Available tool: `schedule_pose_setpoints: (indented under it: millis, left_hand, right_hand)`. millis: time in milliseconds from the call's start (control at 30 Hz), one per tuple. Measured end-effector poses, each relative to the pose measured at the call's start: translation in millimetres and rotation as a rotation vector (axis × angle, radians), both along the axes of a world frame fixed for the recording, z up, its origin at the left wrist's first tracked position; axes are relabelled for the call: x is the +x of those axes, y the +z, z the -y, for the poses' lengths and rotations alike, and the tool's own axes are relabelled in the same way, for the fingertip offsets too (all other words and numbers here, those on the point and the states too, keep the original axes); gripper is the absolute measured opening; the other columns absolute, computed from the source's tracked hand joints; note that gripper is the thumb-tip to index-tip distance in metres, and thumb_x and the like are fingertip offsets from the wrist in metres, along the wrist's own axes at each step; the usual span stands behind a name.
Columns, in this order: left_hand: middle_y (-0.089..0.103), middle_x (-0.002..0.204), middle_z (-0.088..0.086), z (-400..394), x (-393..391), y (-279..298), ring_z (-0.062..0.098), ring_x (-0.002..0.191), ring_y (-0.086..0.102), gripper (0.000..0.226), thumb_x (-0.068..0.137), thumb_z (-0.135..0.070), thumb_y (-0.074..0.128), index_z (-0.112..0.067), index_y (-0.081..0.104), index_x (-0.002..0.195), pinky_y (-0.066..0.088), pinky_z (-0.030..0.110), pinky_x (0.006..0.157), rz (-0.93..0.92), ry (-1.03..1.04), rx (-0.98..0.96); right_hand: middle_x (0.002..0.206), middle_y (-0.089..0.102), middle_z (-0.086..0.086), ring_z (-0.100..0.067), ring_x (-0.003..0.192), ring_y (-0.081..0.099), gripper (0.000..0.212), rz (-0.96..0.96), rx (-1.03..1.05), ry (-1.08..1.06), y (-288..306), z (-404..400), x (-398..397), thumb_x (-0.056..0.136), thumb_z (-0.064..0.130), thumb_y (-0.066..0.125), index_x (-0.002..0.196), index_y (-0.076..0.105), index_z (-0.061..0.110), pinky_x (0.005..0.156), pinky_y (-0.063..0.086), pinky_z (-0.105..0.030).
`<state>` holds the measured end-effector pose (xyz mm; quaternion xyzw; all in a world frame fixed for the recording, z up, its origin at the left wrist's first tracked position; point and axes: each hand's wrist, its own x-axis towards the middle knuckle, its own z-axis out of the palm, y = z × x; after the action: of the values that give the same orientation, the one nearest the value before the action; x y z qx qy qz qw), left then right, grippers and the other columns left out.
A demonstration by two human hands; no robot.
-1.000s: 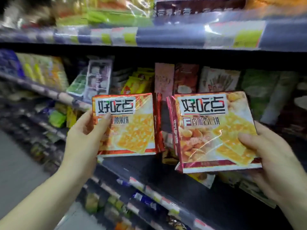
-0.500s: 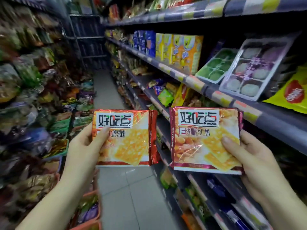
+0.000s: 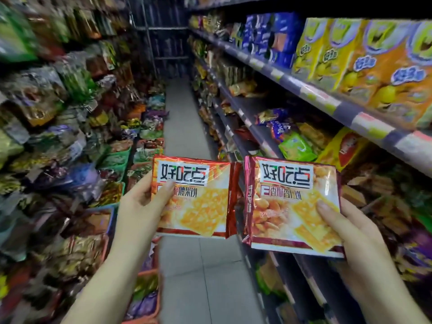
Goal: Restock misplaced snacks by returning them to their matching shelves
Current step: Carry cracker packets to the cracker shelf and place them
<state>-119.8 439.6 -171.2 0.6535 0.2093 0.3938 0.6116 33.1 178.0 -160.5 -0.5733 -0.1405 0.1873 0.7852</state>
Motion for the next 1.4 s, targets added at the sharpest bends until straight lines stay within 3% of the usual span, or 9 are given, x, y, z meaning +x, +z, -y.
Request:
schedule_pose_setpoints:
  millis: [267, 367, 467, 633, 767, 933, 1067, 1233, 1400]
  left_hand:
    - [0.077, 0.091, -0.004, -94, 93, -16, 0.003, 0.071, 0.068, 0.02, 0.089, -0.017, 0.064, -0.017, 0.071, 0.107, 0.052, 0.015, 0.059, -0.087, 0.178, -0.049]
    - [0.078, 0.096, -0.001, -136, 124, -14, 0.017, 0.084, 0.071, 0.021, 0.09, -0.013, 0.063, -0.019, 0.071, 0.108, 0.057, 0.037, 0.08, -0.118, 0.286, -0.085]
    - [0.077, 0.099, -0.002, -180, 150, -19, 0.024, 0.096, 0.072, 0.023, 0.089, -0.018, 0.065, -0.022, 0.071, 0.111, 0.055, 0.047, 0.088, -0.151, 0.34, -0.107]
    - [0.077, 0.1, -0.005, -284, 194, -42, 0.021, 0.095, 0.072, 0.039, 0.072, -0.042, 0.07, -0.029, 0.071, 0.109, 0.056, 0.041, 0.084, -0.136, 0.412, -0.162]
    - [0.077, 0.099, -0.003, -392, 237, -41, 0.021, 0.09, 0.071, 0.037, 0.073, -0.042, 0.068, -0.031, 0.071, 0.108, 0.055, 0.047, 0.087, -0.138, 0.37, -0.151]
    - [0.078, 0.095, -0.004, -514, 301, -21, 0.02, 0.085, 0.074, 0.027, 0.086, -0.03, 0.066, -0.027, 0.069, 0.112, 0.059, 0.028, 0.065, -0.165, 0.319, -0.132]
    - [0.078, 0.093, -0.003, -587, 359, -23, 0.015, 0.078, 0.073, 0.033, 0.082, -0.034, 0.067, -0.026, 0.069, 0.114, 0.059, 0.026, 0.058, -0.168, 0.268, -0.134]
    - [0.077, 0.084, -0.003, -673, 447, -38, 0.007, 0.059, 0.068, 0.045, 0.071, -0.05, 0.069, -0.034, 0.069, 0.112, 0.052, 0.021, 0.047, -0.194, 0.214, -0.117]
    - [0.076, 0.094, 0.009, -756, 540, -27, 0.039, 0.085, 0.071, 0.053, 0.065, -0.06, 0.074, -0.041, 0.068, 0.113, 0.058, 0.059, 0.075, -0.18, 0.258, -0.121]
  right_hand:
    - [0.096, 0.078, -0.008, -0.023, 0.081, 0.075, 0.033, -0.036, -0.025, 0.055, -11, -122, 131, 0.073, 0.026, 0.068, 0.104, 0.074, 0.02, 0.058, 0.058, -0.028]
    - [0.093, 0.078, -0.008, -0.019, 0.074, 0.075, 0.03, -0.069, -0.06, 0.081, -6, -177, 182, 0.074, 0.021, 0.069, 0.103, 0.073, 0.016, 0.053, 0.058, -0.026]
    - [0.092, 0.078, -0.007, -0.019, 0.074, 0.075, 0.037, -0.106, -0.084, 0.098, -9, -233, 223, 0.075, 0.017, 0.07, 0.112, 0.069, 0.014, 0.053, 0.058, -0.025]
    - [0.09, 0.078, -0.01, -0.026, 0.078, 0.075, 0.03, -0.103, -0.104, 0.15, -23, -346, 281, 0.069, 0.025, 0.069, 0.097, 0.075, 0.017, 0.06, 0.061, -0.03]
    - [0.088, 0.078, -0.01, -0.021, 0.074, 0.075, 0.028, -0.047, -0.06, 0.152, -20, -446, 318, 0.072, 0.021, 0.066, 0.097, 0.075, 0.013, 0.056, 0.058, -0.025]
    - [0.095, 0.077, -0.009, -0.025, 0.082, 0.075, 0.039, -0.013, -0.047, 0.117, -6, -552, 367, 0.065, 0.031, 0.073, 0.103, 0.074, 0.022, 0.062, 0.059, -0.029]
    - [0.1, 0.076, -0.011, -0.027, 0.086, 0.075, 0.051, -0.039, -0.06, 0.077, -6, -620, 413, 0.064, 0.035, 0.076, 0.111, 0.071, 0.018, 0.062, 0.058, -0.03]
    - [0.096, 0.077, -0.009, -0.027, 0.082, 0.075, 0.029, -0.071, -0.06, 0.062, -15, -698, 495, 0.07, 0.028, 0.073, 0.099, 0.075, 0.026, 0.059, 0.059, -0.031]
    - [0.093, 0.077, -0.011, -0.023, 0.075, 0.075, 0.038, -0.013, -0.056, 0.068, -8, -783, 597, 0.065, 0.03, 0.073, 0.102, 0.074, 0.024, 0.055, 0.058, -0.029]
